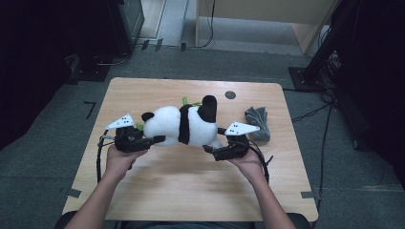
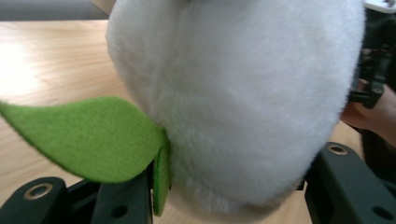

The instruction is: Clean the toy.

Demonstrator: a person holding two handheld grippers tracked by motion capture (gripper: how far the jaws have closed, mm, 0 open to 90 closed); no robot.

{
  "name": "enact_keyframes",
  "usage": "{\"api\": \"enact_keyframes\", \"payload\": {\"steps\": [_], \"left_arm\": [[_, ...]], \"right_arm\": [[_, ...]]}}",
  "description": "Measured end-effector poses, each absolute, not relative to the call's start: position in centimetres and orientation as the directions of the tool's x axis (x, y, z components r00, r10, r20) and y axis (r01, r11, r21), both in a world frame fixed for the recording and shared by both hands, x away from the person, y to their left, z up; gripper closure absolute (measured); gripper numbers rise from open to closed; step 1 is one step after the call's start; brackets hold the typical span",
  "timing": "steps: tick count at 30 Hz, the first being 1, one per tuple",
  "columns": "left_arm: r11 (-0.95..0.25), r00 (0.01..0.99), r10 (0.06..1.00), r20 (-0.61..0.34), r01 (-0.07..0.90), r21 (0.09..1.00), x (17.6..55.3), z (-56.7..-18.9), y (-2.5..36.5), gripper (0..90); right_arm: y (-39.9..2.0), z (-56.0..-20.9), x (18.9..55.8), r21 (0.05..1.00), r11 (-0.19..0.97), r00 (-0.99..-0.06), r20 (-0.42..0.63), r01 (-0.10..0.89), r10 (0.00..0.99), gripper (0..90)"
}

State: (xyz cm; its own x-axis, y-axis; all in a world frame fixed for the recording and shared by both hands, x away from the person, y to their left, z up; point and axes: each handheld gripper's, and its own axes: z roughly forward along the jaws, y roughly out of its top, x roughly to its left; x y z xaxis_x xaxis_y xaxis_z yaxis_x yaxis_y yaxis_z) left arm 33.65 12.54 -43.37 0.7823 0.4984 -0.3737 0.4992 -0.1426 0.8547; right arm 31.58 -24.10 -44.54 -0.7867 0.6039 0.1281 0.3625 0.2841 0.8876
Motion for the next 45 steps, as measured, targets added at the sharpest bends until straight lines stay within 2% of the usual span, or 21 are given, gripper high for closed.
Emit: {"api": "enact_keyframes", "payload": {"steps": [3, 9, 12, 15, 20, 22, 24, 28, 30, 38, 45], "left_arm": [[-0.147, 0.781, 0.471, -0.410, 0.528, 0.837, 33.8, -43.4, 12.6, 50.2], [-0.155, 0.782, 0.448, -0.433, 0.546, 0.824, 33.8, -43.6, 11.8, 50.2], [-0.169, 0.786, 0.448, -0.425, 0.541, 0.824, 33.6, -43.9, 11.2, 50.0], [-0.176, 0.785, 0.463, -0.413, 0.538, 0.824, 33.5, -44.1, 10.9, 49.2], [-0.172, 0.774, 0.475, -0.419, 0.549, 0.818, 33.7, -44.4, 10.9, 45.8], [-0.184, 0.772, 0.478, -0.418, 0.554, 0.812, 33.8, -44.4, 10.9, 40.4], [-0.205, 0.790, 0.483, -0.378, 0.522, 0.828, 33.9, -44.5, 10.9, 32.8], [-0.187, 0.809, 0.484, -0.334, 0.468, 0.864, 34.1, -44.7, 11.3, 21.1], [-0.192, 0.816, 0.494, -0.302, 0.441, 0.877, 34.0, -44.7, 11.4, 18.5], [-0.249, 0.827, 0.523, -0.207, 0.380, 0.891, 33.6, -44.8, 11.8, 20.2], [-0.258, 0.840, 0.501, -0.208, 0.374, 0.891, 33.7, -45.5, 12.3, 22.5]], "right_arm": [[-24.1, -44.5, 31.6, 0.894, 0.278, -0.795, 0.129, 0.352, 0.592, 5.0], [-23.9, -44.4, 31.4, 0.902, 0.277, -0.817, 0.127, 0.331, 0.562, 3.7], [-23.3, -44.3, 31.1, 0.910, 0.291, -0.814, 0.081, 0.296, 0.575, 3.8], [-22.9, -44.4, 30.9, 0.898, 0.324, -0.794, 0.044, 0.298, 0.607, 9.6], [-23.0, -44.3, 30.9, 0.893, 0.310, -0.777, 0.067, 0.327, 0.626, 29.0], [-23.1, -44.2, 31.0, 0.883, 0.298, -0.770, 0.103, 0.362, 0.630, 35.1], [-23.1, -44.1, 31.1, 0.878, 0.296, -0.762, 0.111, 0.376, 0.638, 37.6], [-22.9, -43.8, 31.0, 0.885, 0.281, -0.754, 0.111, 0.372, 0.648, 39.1], [-22.9, -43.7, 31.1, 0.882, 0.263, -0.747, 0.136, 0.391, 0.651, 39.1], [-24.0, -43.3, 31.5, 0.864, 0.232, -0.714, 0.188, 0.446, 0.674, 41.7], [-25.4, -43.0, 31.8, 0.844, 0.189, -0.693, 0.263, 0.503, 0.671, 42.5]]}}
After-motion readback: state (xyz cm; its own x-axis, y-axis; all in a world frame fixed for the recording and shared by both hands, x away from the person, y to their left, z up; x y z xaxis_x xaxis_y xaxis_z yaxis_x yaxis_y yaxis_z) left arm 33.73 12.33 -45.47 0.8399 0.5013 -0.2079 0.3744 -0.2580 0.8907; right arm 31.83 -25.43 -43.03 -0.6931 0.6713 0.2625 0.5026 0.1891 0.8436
